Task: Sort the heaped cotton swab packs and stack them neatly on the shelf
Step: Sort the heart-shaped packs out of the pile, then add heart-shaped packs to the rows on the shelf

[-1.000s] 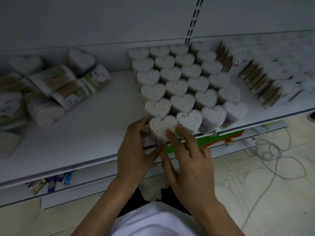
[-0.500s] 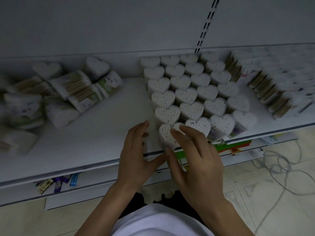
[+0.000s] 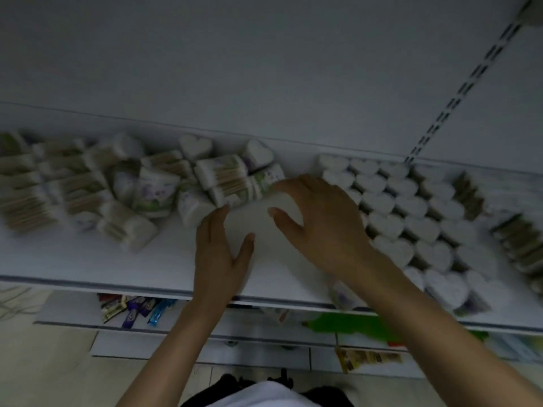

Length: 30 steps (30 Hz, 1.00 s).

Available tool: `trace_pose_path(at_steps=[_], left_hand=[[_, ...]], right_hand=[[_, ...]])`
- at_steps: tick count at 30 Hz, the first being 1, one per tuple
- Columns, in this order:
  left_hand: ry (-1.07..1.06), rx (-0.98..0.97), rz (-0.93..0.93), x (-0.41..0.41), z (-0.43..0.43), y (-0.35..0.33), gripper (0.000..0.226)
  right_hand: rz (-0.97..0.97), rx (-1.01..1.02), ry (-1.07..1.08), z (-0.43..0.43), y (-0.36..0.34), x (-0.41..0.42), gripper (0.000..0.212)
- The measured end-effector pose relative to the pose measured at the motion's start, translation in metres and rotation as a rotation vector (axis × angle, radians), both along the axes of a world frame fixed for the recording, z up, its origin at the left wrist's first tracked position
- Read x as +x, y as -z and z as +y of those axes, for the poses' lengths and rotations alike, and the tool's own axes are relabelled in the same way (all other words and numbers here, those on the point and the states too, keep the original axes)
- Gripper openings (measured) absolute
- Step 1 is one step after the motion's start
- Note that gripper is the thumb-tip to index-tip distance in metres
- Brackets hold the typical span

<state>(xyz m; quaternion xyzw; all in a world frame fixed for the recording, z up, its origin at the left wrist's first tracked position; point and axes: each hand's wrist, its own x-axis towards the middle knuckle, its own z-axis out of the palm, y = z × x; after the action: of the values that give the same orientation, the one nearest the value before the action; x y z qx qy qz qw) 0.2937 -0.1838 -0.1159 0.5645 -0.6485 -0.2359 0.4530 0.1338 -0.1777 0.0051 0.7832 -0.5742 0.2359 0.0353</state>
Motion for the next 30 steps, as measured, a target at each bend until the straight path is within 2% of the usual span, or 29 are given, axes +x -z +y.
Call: trace_pose_path(at_steps=[4, 7, 10, 13, 15, 17, 21, 23, 24, 26, 28, 30], left_hand=[[-0.048, 0.005, 0.046, -0.001, -0.003, 0.001, 0.062], [-0.033, -0.010, 0.032, -0.001, -0.003, -0.001, 0.061], [-0.027, 0.000, 0.039, -0.001, -0.003, -0.003, 0.062], [-0.043, -0.003, 0.063, 0.002, -0.004, -0.001, 0.061], [-0.039, 0.011, 0.087, 0.003, -0.003, -0.001, 0.061], [-0.024, 0.030, 0.123, 0.003, -0.002, -0.002, 0.064], [0.052, 0.053, 0.182, 0.002, 0.005, -0.006, 0.075], [0.110, 0.063, 0.197, 0.001, 0.007, -0.011, 0.072], [0.136, 0.077, 0.241, -0.002, 0.008, -0.018, 0.068], [0.185, 0.091, 0.371, -0.009, 0.007, -0.032, 0.065], [0.233, 0.074, 0.448, -0.016, 0.003, -0.051, 0.073], [0.258, 0.088, 0.498, -0.020, -0.003, -0.066, 0.067]], right_hand=[[0.161, 0.258, -0.032, -0.072, 0.000, 0.017, 0.063], [0.147, 0.337, -0.152, -0.113, 0.008, 0.037, 0.073], [0.182, 0.406, -0.228, -0.134, 0.020, 0.048, 0.068], [0.160, 0.329, -0.229, -0.138, 0.024, 0.044, 0.054], [0.076, 0.274, -0.218, -0.136, 0.026, 0.034, 0.044], [-0.081, 0.302, -0.180, -0.124, 0.022, 0.022, 0.037], [-0.330, 0.512, -0.198, -0.088, 0.011, -0.006, 0.022], [-0.475, 0.666, -0.233, -0.069, 0.007, -0.010, 0.027], [-0.486, 0.689, -0.247, -0.060, 0.006, -0.009, 0.038], [-0.352, 0.628, -0.269, -0.041, 0.000, -0.004, 0.054], [-0.355, 0.526, -0.270, -0.029, -0.015, 0.000, 0.055], [-0.454, 0.471, -0.276, -0.025, -0.036, -0.002, 0.046]])
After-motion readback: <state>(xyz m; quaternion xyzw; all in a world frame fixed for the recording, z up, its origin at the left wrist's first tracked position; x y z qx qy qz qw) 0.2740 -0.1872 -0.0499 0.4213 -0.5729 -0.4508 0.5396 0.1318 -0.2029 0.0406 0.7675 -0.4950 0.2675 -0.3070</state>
